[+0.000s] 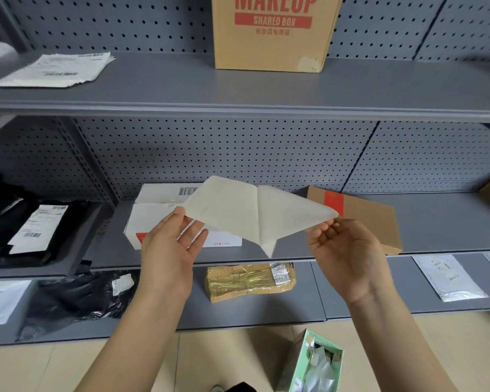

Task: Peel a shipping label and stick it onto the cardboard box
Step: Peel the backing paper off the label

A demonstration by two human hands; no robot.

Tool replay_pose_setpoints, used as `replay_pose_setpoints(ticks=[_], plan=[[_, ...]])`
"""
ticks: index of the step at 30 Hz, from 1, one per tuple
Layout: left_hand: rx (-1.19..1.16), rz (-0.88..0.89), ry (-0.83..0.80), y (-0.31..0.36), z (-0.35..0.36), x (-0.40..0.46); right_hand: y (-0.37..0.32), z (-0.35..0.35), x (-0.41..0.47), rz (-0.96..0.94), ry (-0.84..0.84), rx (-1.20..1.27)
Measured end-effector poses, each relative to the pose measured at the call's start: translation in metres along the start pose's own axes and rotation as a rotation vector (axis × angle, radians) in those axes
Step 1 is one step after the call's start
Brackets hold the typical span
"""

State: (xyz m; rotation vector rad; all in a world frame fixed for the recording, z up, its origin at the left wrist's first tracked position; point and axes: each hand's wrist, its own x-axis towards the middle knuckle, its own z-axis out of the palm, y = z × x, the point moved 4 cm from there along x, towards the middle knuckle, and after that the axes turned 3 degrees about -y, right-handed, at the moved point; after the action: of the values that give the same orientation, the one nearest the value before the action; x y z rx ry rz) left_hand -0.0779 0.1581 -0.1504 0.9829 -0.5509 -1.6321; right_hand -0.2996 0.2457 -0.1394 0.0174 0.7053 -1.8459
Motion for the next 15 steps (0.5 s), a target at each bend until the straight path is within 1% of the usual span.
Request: replay_pose_setpoints(ticks=[8,15], plan=[[-0.052,0.071,0.06,0.005,-0.008,0.002,-0.003,-0.003,0.004,0.003,0.049,0.099],[-0.079,0.126,0.085,0.011,-0.011,0.001,-0.007,-0.008,0.006,-0.022,0.024,0.068]])
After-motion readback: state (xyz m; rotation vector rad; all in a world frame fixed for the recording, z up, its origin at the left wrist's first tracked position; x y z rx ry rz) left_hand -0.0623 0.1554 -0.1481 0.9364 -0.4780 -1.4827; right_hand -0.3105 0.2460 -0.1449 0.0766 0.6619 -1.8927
